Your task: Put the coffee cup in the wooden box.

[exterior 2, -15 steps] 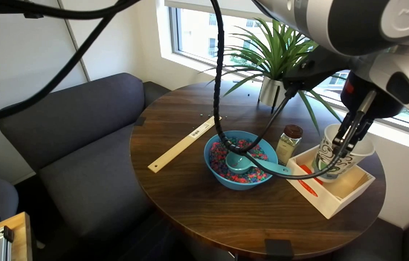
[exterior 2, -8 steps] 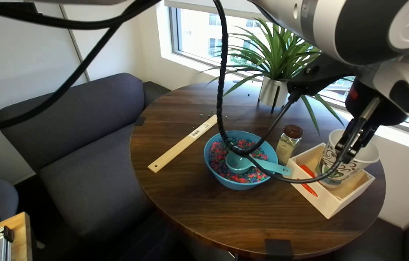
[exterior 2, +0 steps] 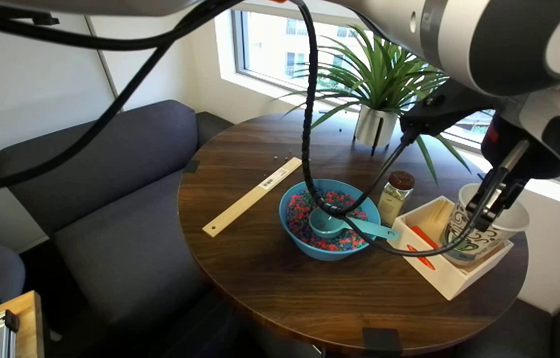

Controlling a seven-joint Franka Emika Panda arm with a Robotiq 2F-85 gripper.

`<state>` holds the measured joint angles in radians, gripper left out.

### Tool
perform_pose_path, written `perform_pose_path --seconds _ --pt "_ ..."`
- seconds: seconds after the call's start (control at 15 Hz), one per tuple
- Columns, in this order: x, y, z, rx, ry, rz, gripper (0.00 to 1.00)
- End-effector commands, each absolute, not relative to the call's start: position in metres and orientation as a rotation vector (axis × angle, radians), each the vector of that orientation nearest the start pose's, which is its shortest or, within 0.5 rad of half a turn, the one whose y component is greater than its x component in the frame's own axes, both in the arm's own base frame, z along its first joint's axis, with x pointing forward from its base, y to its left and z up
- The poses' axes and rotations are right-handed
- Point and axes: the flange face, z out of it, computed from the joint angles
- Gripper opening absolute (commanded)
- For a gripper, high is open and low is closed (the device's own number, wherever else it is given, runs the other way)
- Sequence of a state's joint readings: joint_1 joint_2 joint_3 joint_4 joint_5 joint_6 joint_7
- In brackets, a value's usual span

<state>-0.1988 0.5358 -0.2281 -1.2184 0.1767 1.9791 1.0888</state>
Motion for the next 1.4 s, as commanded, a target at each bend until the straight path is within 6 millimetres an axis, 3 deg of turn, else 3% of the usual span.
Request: perform_pose_path --seconds 0.0,0.6,1.0,1.2,1.33 --pt "0.693 -0.258 0.492 -2.147 2.115 -0.319 0.01" --pt "0.690 -0.269 0.488 -2.095 2.171 -0.307 0.01" --pt "0.693 -0.248 0.478 -2.181 2.091 -0.197 0.01" --pt "0.692 -0.232 0.463 -2.301 2.040 -0.033 0.01" --pt "0.693 -0.228 0.464 -2.333 2.039 -0.006 0.01"
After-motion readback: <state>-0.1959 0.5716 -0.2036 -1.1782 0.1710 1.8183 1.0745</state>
